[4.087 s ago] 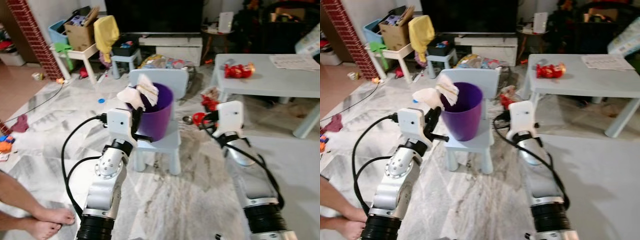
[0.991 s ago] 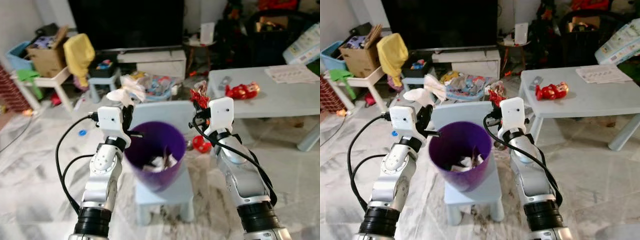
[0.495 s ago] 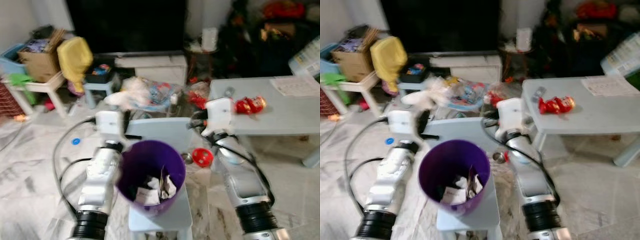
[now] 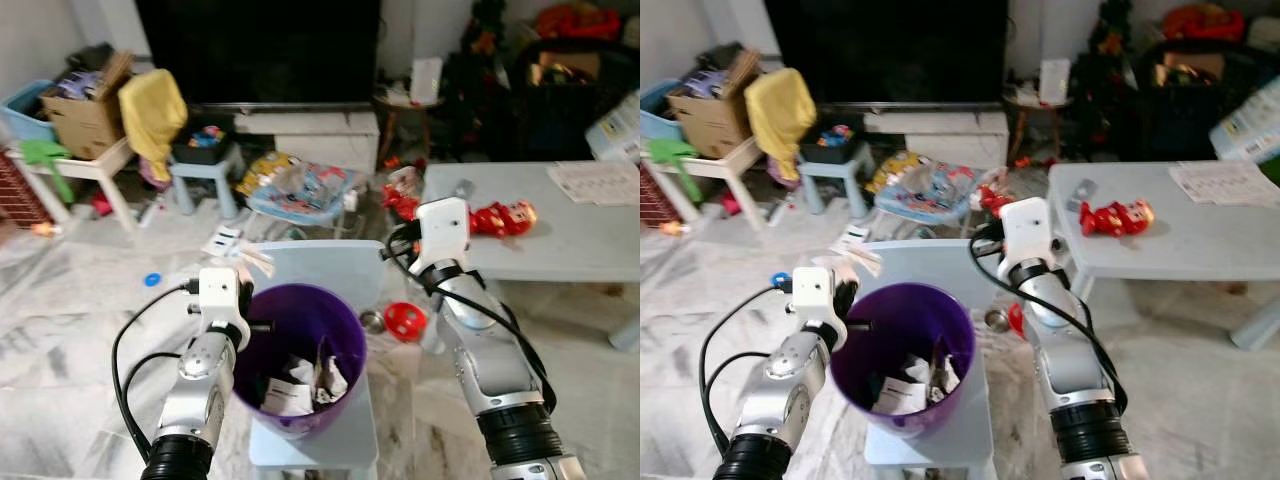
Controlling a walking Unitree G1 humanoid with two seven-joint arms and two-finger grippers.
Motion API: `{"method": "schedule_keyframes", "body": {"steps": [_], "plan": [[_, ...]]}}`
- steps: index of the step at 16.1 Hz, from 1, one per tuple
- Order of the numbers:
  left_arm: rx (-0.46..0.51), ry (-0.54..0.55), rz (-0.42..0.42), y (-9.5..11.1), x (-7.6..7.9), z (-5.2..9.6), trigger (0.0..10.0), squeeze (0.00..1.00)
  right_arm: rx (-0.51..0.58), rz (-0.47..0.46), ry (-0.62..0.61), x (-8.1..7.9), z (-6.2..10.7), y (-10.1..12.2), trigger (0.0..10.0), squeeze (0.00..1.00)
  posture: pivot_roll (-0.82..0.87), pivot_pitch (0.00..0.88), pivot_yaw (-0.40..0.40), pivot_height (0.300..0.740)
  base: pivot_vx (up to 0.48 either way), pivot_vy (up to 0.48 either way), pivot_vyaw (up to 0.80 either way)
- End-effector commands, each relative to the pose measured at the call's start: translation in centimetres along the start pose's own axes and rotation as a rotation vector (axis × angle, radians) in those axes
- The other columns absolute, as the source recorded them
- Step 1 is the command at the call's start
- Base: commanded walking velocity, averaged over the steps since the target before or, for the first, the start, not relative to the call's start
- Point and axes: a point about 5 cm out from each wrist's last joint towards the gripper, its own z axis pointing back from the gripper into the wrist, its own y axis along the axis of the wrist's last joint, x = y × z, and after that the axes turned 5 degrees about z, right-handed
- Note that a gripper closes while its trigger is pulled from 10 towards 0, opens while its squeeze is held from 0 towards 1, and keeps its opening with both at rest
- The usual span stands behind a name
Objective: Picking trash to rubbish bin
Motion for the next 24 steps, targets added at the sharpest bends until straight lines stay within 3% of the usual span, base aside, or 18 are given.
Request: {"method": "schedule_keyframes", "body": {"steps": [1, 4, 7, 8, 9, 13, 16, 19, 20, 24], "plan": [[-0.061, -0.016, 0.026, -0.7, 0.4, -0.2, 0.0, 0.00, 0.008, 0.005, -0.010, 0.4, 0.1, 0.3, 0.0, 0.00, -0.04, 0.015, 0.006, 0.740, 0.000, 0.000, 0.00], [-0.211, -0.044, 0.073, -2.9, 0.7, -0.2, 0.0, 0.00, -0.007, 0.009, 0.007, 0.3, 0.1, 0.0, 0.0, 0.00, -0.05, 0.023, 0.006, 0.740, 0.000, 0.000, 0.00], [-0.302, -0.049, 0.168, -4.0, 0.8, -0.4, 0.0, 0.00, -0.098, 0.017, 0.170, -0.8, 0.8, -1.3, 0.0, 0.00, -0.06, 0.031, 0.008, 0.740, 0.000, 0.000, 0.00], [-0.321, -0.049, 0.213, -4.2, 0.9, -0.5, 4.0, 0.81, -0.139, 0.017, 0.281, -1.8, 1.5, -2.0, 0.0, 0.00, -0.06, 0.032, 0.006, 0.740, 0.000, 0.000, 0.00], [-0.334, -0.047, 0.238, -4.4, 1.0, -0.5, 10.0, 1.00, -0.157, 0.026, 0.325, -2.2, 1.9, -2.3, 0.0, 0.00, -0.07, 0.034, 0.005, 0.740, 0.000, 0.000, 0.00], [-0.377, -0.009, 0.319, -5.0, 0.8, -0.4, 10.0, 1.00, -0.163, 0.030, 0.329, -2.5, 2.2, -2.4, 0.0, 0.00, -0.06, 0.041, 0.005, 0.740, 0.000, 0.000, 0.00], [-0.386, 0.003, 0.310, -5.2, -0.1, 0.2, 10.0, 1.00, -0.181, 0.031, 0.363, -2.9, 2.3, -2.7, 0.0, 0.00, -0.03, 0.047, 0.005, 0.740, 0.000, 0.000, 0.00], [-0.317, -0.048, 0.156, -4.0, -0.6, 1.8, 10.0, 1.00, -0.208, 0.021, 0.385, -4.1, 1.8, -4.0, 0.0, 0.00, 0.02, 0.053, 0.002, 0.740, 0.000, 0.000, 0.00], [-0.292, -0.045, 0.097, -3.7, -1.2, 3.3, 10.0, 1.00, -0.233, 0.034, 0.405, -5.2, 1.5, -5.3, 0.0, 0.00, 0.07, 0.060, -0.002, 0.740, 0.000, 0.000, 0.00], [-0.194, -0.093, -0.056, -3.0, -2.1, 7.8, 10.0, 1.00, -0.292, 0.035, 0.401, -7.1, 0.6, -7.6, 0.0, 0.00, 0.16, 0.072, -0.012, 0.740, 0.000, 0.000, 0.00]]}}
